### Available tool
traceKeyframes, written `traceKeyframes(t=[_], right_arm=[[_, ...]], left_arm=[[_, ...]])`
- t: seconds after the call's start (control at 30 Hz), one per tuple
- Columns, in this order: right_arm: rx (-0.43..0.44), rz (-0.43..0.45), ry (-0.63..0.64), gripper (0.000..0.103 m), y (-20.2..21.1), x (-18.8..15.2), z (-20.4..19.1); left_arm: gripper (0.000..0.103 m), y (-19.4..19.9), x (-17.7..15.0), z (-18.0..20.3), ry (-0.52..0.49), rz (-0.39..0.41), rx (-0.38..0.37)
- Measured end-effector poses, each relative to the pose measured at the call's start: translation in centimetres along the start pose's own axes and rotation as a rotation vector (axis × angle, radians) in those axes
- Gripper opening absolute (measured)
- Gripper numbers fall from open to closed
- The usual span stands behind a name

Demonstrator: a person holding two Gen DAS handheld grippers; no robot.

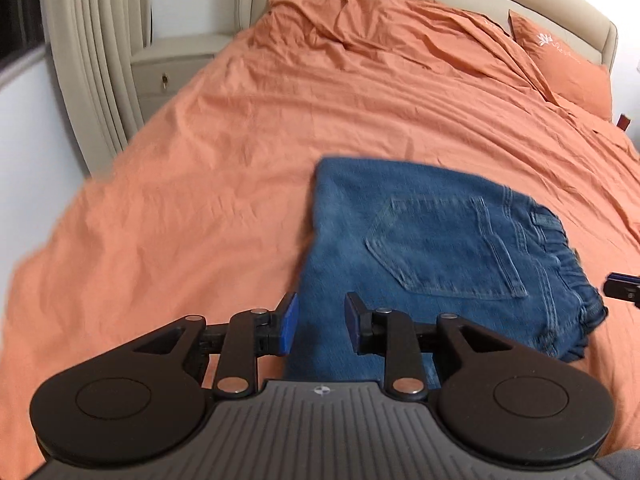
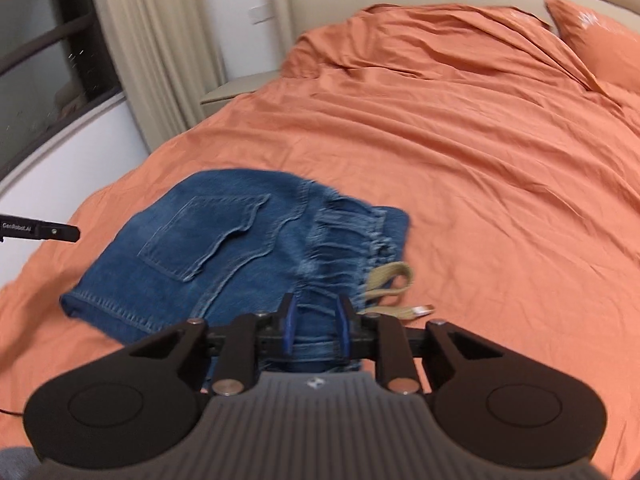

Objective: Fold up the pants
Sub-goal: 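Lay the waistband down onto the folded stack and open both grippers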

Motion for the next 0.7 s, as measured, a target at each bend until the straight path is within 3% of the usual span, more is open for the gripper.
traceKeyframes(t=[0.27,0.43,0.7], right_arm=[[-0.061,-0.09,0.02,0.016,-4.0,-2.7,0.5],[-0.062,-0.119,-0.013,0.015,-6.0,-3.5,1.6],[-0.052,-0.16,-0.018,0.016,-5.4,-1.6,1.4]], left_arm=[[0.033,-4.1,-4.3,-0.5,0.086,-0.085,0.002],[0.036,-5.8,-4.4,-0.1,0.069,-0.144,0.045],[0.037,-4.1,-3.4,0.8,0.017,-0.125,0.093]])
Point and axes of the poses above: each gripper's, at about its wrist camera, not at the fingertips, and y roughly against the way its jaws point, z to its right, x to its top, the point moved 3 cm from there along -y, roughly the way its jaws point, and after that the axes turned 10 degrees about x, right-handed, at the moved point
